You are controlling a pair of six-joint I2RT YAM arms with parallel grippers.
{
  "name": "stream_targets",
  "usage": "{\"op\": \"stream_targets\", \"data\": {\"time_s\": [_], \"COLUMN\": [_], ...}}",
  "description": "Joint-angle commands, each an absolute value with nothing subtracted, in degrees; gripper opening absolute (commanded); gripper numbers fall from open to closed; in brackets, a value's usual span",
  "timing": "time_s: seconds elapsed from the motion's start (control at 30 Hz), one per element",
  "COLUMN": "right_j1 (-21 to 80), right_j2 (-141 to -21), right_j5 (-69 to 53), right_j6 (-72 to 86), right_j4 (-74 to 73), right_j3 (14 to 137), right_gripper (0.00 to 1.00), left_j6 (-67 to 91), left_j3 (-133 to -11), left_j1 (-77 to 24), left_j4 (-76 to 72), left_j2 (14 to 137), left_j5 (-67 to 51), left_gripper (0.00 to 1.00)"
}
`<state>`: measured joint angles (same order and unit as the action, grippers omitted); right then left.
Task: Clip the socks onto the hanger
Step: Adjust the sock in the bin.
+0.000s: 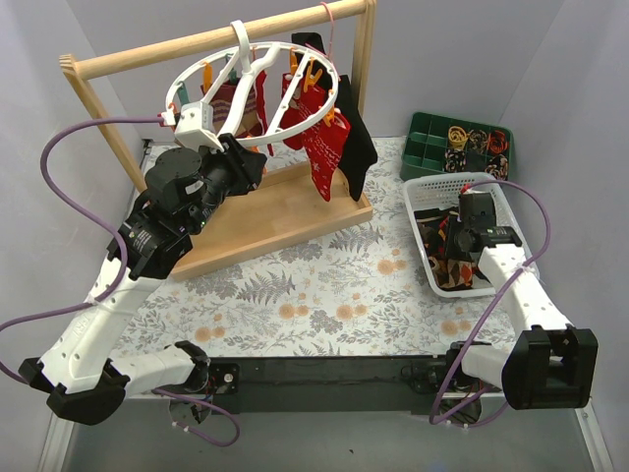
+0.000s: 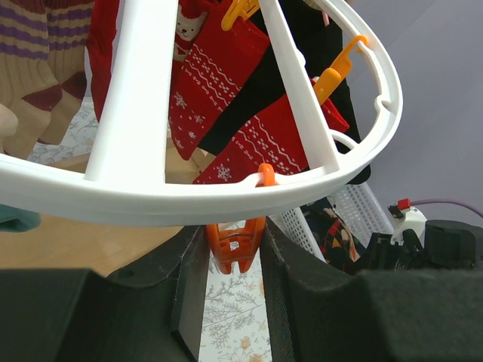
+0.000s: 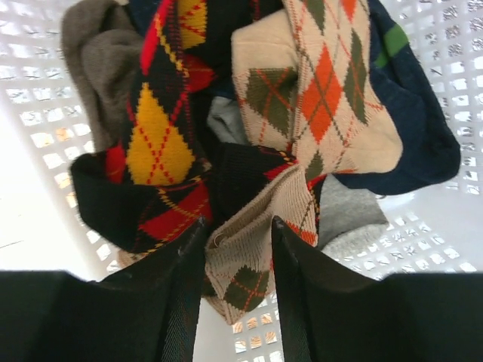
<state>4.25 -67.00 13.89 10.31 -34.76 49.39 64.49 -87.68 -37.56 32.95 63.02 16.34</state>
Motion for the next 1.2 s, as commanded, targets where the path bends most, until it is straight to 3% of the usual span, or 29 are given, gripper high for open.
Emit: {"op": "stream_targets", "data": {"time_s": [0.0, 0.07, 0.17, 0.2, 0.3, 0.5, 0.6, 0.7, 0.77, 0.8, 0.87, 1.17], "right_j1": [4.39, 4.48, 4.48, 4.4, 4.4, 4.31, 4.4, 3.87, -2.78, -5.51, -10.89, -12.13], "right_j2": [-66.18, -65.75, -64.51, -64.42, -64.16, -66.97, -67.76, -65.66, -67.14, -67.24, -65.31, -64.07], "right_j5": [18.89, 19.34, 18.99, 18.64, 18.2, 14.69, 9.96, 4.41, -0.5, -9.05, -13.95, -1.06], "right_j6": [9.49, 9.4, 8.97, 8.62, 7.91, 6.15, 5.8, 4.57, 10.7, 13.16, 18.34, 17.75], "right_j4": [-33.66, -33.75, -33.57, -33.92, -35.68, -38.32, -37.01, -29.89, -31.28, -30.77, -24.39, -25.66], "right_j3": [48.08, 48.51, 51.41, 52.81, 60.54, 83.08, 87.8, 73.2, 66.48, 63.31, 52.77, 49.05], "right_gripper": [0.4, 0.35, 0.1, 0.08, 0.04, 0.04, 0.06, 0.11, 0.03, 0.01, 0.01, 0.15], "left_j6": [63.81, 63.81, 63.63, 63.72, 63.63, 63.28, 63.37, 63.81, 64.25, 64.25, 64.25, 64.6], "left_j3": [-87.01, -87.1, -87.36, -87.45, -87.71, -88.77, -89.21, -88.16, -87.98, -88.24, -88.5, -87.63], "left_j1": [-37.44, -37.44, -37.44, -37.44, -37.44, -37.44, -37.44, -37.44, -37.44, -37.44, -37.44, -37.44], "left_j4": [34.89, 34.89, 34.98, 34.98, 35.16, 35.59, 35.95, 35.42, 35.16, 35.33, 35.86, 35.42], "left_j2": [61.7, 61.7, 61.52, 61.52, 61.61, 61.79, 61.79, 61.18, 61.08, 61.17, 61.08, 60.29], "left_j5": [15.47, 15.56, 15.91, 15.91, 15.91, 16.26, 16.61, 16.44, 15.47, 15.12, 14.85, 14.68], "left_gripper": [0.0, 0.0, 0.0, 0.0, 0.0, 0.0, 0.0, 0.0, 0.0, 0.0, 0.0, 0.0]}}
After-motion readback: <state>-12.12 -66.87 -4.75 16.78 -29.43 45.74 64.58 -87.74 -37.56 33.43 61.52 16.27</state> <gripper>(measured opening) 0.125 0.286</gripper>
